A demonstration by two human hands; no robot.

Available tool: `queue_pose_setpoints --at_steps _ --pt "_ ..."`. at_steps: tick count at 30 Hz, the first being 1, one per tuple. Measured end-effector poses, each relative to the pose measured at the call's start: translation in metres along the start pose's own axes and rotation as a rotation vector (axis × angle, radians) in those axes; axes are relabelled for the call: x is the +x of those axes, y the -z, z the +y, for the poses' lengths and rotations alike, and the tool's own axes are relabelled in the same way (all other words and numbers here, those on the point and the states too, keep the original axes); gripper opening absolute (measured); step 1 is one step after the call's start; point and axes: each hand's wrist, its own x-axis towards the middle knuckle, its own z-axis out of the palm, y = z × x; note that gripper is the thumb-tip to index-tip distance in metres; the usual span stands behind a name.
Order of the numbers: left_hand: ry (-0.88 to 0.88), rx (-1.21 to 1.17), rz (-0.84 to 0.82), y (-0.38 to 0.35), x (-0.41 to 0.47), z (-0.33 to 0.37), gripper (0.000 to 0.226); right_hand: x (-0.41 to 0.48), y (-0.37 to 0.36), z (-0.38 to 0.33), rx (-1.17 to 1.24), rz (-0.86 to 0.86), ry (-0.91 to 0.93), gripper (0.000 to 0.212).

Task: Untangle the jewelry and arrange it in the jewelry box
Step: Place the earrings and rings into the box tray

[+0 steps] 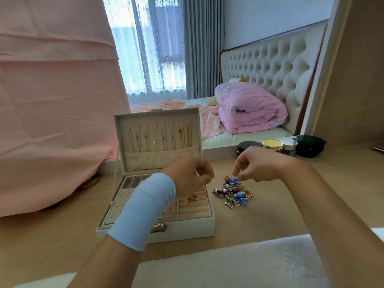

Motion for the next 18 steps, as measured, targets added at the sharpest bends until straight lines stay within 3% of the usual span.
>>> queue_pose_setpoints --at_steps 6,13,18 --pt "-0.053 0.175 0.0 -0.039 0.046 0.036 0.02 0.008 -0.012 0.033 -0.155 -0.101 -0.226 0.013" --pt "-0.006 0.339 -0.167 -0.073 0.077 0.046 0.025 0.018 -0.024 0.044 -0.119 -0.082 -0.291 0.025" --pt "-0.03 0.373 -0.156 -0.079 0.076 0.035 0.024 0.017 -0.022 0.045 -0.114 -0.11 -0.283 0.03"
